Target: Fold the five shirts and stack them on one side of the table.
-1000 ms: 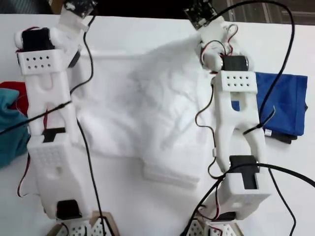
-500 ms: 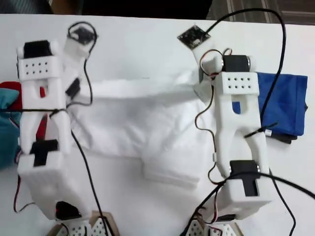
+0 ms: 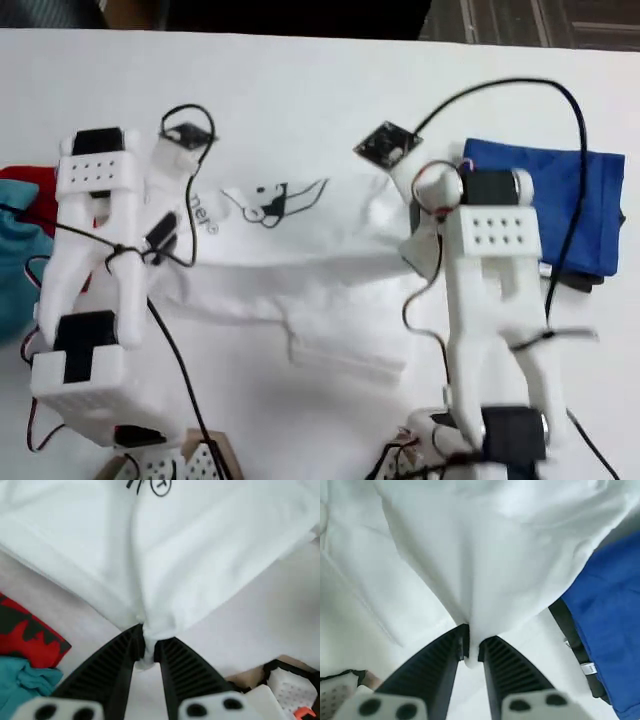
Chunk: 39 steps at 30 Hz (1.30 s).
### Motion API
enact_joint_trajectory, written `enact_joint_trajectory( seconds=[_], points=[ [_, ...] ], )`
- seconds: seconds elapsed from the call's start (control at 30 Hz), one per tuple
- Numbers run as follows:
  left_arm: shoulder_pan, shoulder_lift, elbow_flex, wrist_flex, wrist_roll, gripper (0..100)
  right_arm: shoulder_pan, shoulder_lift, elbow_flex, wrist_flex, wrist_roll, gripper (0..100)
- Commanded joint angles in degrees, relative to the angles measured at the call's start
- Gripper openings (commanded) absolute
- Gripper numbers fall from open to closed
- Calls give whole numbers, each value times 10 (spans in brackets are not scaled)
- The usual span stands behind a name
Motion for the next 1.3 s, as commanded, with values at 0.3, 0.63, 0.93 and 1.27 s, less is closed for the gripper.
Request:
enact_joint_trajectory(
  seconds=[0.3,0.63,0.93,1.27],
  points=[
    [-68,-171,-323,38,-1,25,51,-208,-156,-95,42,20],
    [-105,-238,-331,38,43,25,96,-223,-242,-148,41,20],
    [-107,-364,-329,33,69,25,147,-228,-377,-160,42,20],
    [-106,-415,-305,33,87,25,130,-225,-406,-113,37,19]
  ],
)
